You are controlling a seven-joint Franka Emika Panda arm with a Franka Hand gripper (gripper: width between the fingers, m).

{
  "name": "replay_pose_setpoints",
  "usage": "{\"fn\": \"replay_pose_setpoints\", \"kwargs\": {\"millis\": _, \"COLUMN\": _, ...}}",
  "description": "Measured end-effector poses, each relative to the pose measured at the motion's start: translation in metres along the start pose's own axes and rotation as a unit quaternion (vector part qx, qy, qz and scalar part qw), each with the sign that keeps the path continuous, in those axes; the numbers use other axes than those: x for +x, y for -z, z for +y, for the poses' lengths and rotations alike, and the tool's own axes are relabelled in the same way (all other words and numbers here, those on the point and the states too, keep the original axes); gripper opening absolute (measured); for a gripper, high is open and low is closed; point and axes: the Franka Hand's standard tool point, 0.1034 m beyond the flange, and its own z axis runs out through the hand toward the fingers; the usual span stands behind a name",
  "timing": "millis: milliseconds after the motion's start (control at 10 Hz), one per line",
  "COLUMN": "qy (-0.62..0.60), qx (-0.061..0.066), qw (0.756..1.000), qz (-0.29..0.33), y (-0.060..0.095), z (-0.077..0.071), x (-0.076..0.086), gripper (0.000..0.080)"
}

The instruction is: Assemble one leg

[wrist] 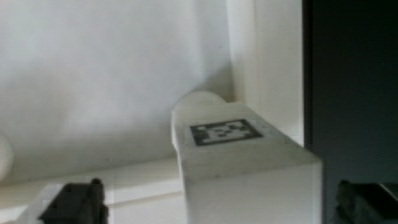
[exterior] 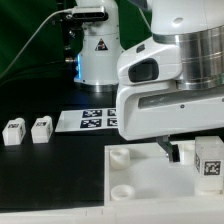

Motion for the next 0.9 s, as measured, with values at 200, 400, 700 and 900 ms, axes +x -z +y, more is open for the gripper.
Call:
{"fn": "replay_pose_setpoints", "kwargs": {"millis": 200, "qy": -0.036, "qx": 0.001, "qw": 0.999, "qz": 0.000, "y": -0.0001, "z": -0.0004, "x": -0.0001, "gripper": 0.0391}}
{"fn": "replay_pose_setpoints", "kwargs": {"millis": 400, "qy": -0.143, "qx": 0.003, "qw": 0.990, "qz": -0.001, "y": -0.0003, "z": -0.0001, "x": -0.0002, "gripper": 0.0294}}
{"fn": "replay_pose_setpoints", "kwargs": {"millis": 700, "qy": -0.318, "qx": 0.023, "qw": 0.948, "qz": -0.007, "y": 0.0011, "z": 0.0030, "x": 0.0025, "gripper": 0.0294}}
{"fn": "replay_pose_setpoints", "kwargs": {"millis": 900, "qy": -0.525, "qx": 0.047, "qw": 0.850, "qz": -0.016, "y": -0.0012, "z": 0.0040, "x": 0.0019, "gripper": 0.0294}}
